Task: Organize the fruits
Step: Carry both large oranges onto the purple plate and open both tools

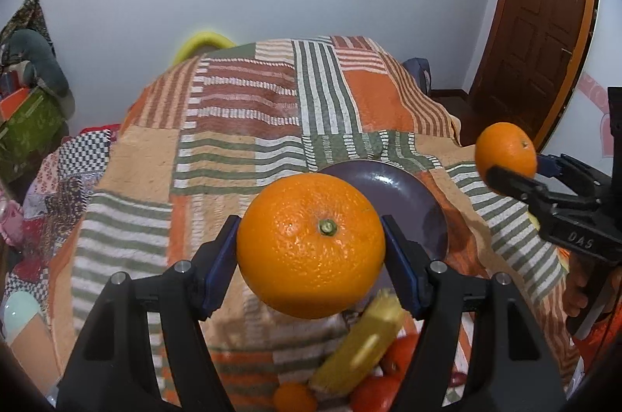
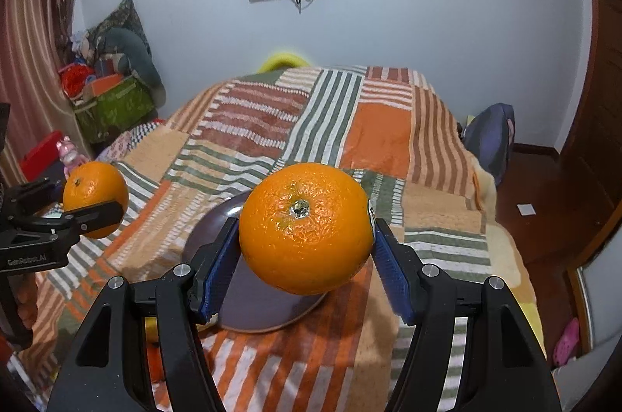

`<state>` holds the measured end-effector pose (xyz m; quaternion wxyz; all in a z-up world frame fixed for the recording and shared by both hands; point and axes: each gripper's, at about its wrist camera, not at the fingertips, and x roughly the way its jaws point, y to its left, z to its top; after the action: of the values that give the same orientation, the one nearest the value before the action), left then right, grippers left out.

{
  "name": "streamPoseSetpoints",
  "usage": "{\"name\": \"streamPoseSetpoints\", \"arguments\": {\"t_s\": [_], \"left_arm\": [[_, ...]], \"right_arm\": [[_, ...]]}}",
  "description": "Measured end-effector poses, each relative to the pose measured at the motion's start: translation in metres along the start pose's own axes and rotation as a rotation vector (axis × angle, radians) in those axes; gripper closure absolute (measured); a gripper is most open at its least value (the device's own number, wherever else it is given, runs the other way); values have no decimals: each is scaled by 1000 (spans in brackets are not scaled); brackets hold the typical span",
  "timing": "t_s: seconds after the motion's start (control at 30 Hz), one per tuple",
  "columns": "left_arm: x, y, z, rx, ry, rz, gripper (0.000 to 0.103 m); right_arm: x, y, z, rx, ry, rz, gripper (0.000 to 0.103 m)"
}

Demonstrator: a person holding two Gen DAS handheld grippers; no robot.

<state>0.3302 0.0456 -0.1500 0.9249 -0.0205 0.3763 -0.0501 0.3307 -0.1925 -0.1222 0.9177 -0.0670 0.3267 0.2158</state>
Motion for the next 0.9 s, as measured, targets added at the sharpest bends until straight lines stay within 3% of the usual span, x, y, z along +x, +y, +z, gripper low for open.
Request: {"name": "streamPoseSetpoints", "arguments": {"t_s": [0.5, 0.73, 0.9], "left_arm": [[100, -2, 22, -18, 151, -32, 34], [132, -6, 25, 32, 223, -37, 34], [155, -2, 23, -11, 293, -40, 34]], "right_arm": [[83, 3, 8, -64, 113, 25, 40], [107, 7, 0, -123, 195, 61, 40], [125, 9, -5, -127, 240, 73, 40]]}}
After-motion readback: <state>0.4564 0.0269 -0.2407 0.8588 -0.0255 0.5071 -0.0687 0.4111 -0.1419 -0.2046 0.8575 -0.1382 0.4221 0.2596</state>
